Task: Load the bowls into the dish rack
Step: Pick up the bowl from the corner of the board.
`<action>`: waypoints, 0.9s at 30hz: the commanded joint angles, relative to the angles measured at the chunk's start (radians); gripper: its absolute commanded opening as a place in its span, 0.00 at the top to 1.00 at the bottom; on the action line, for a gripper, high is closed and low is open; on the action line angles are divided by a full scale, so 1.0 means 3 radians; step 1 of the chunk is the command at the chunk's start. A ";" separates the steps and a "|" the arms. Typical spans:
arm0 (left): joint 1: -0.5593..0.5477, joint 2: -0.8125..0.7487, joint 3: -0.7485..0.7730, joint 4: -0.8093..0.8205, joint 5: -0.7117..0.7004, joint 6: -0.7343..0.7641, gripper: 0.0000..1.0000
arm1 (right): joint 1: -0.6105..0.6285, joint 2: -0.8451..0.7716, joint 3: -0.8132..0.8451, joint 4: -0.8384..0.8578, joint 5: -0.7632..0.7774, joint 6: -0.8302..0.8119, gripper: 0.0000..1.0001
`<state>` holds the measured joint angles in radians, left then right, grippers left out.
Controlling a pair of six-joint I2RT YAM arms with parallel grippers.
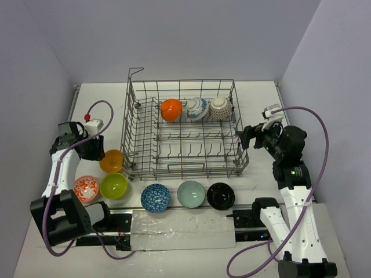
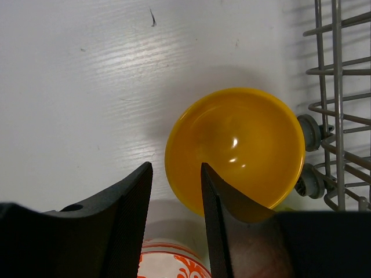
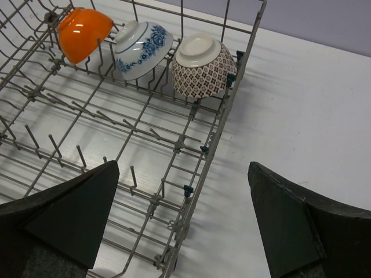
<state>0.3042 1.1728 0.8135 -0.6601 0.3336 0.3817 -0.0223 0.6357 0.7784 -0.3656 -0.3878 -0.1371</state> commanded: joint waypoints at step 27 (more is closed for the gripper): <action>0.0085 0.0319 -0.0293 0.0401 0.0136 0.0180 0.70 | -0.0069 0.0008 -0.0079 0.0109 -0.0221 -0.0064 0.00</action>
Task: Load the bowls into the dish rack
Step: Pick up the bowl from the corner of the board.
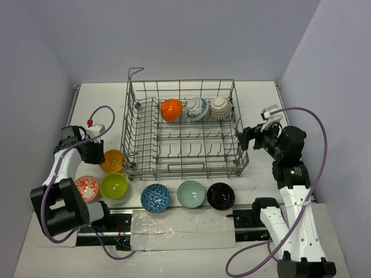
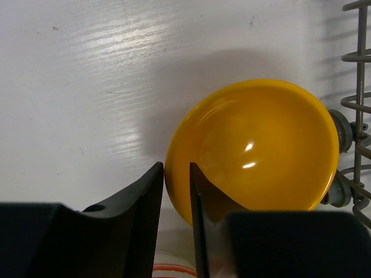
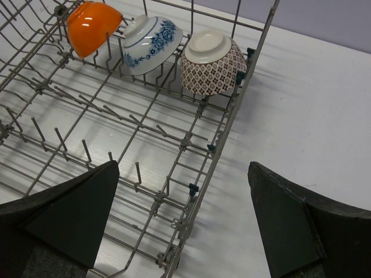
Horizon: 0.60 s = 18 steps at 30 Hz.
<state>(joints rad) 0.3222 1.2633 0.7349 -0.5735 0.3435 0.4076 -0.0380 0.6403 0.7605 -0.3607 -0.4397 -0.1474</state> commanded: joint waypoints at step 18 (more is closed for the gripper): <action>0.0051 0.0100 -0.0036 0.0194 0.0046 0.0068 1.00 | -0.0022 0.0003 -0.0040 0.0093 -0.0053 -0.0051 0.00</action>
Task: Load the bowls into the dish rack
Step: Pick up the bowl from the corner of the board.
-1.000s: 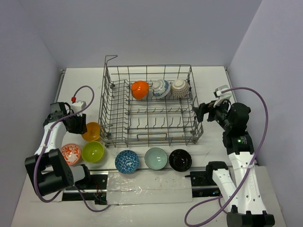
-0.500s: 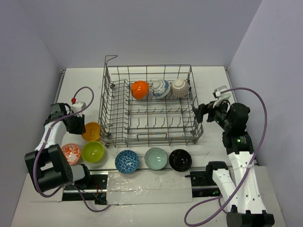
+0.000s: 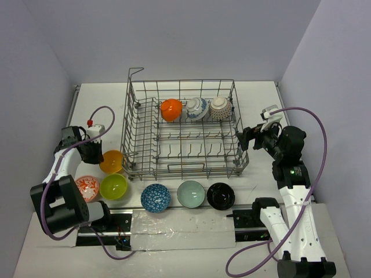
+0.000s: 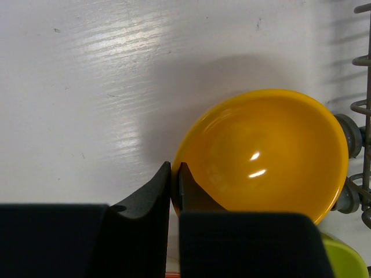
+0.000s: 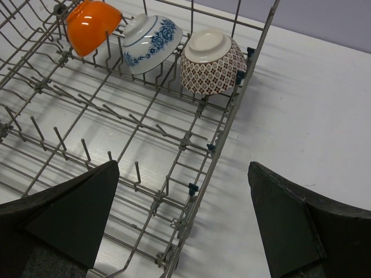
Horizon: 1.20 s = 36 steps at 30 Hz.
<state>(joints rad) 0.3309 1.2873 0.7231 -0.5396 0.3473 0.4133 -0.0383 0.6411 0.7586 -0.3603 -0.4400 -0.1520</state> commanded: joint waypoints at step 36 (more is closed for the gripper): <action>0.0073 0.0173 0.1153 -0.0210 0.0039 -0.0554 1.00 | -0.0041 0.0128 0.0186 -0.0236 -0.0597 -0.0235 0.00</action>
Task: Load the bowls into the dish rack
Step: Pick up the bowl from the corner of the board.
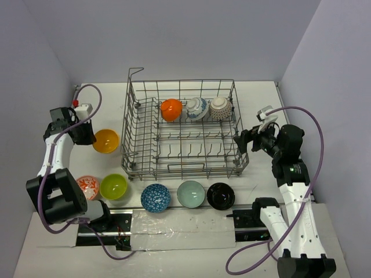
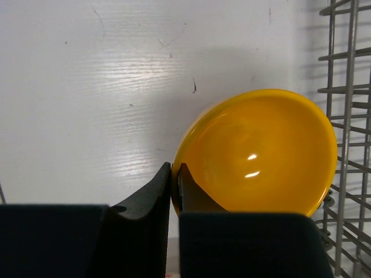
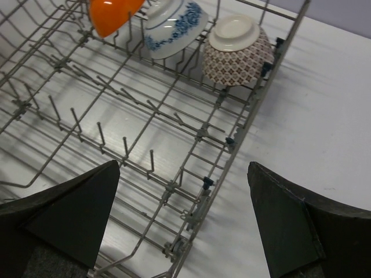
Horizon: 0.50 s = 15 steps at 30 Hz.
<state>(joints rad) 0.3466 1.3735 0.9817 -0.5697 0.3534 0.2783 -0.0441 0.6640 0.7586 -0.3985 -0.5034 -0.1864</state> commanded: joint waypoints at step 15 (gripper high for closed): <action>0.0021 -0.0426 0.0874 -0.0504 0.0110 -0.0278 1.00 | 0.0380 0.0506 0.0375 -0.0516 -0.0215 -0.0344 0.00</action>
<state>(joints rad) 0.3485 1.2816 1.1999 -0.7090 0.3496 0.2329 -0.0132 0.7448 0.7822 -0.4438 -0.6056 -0.2111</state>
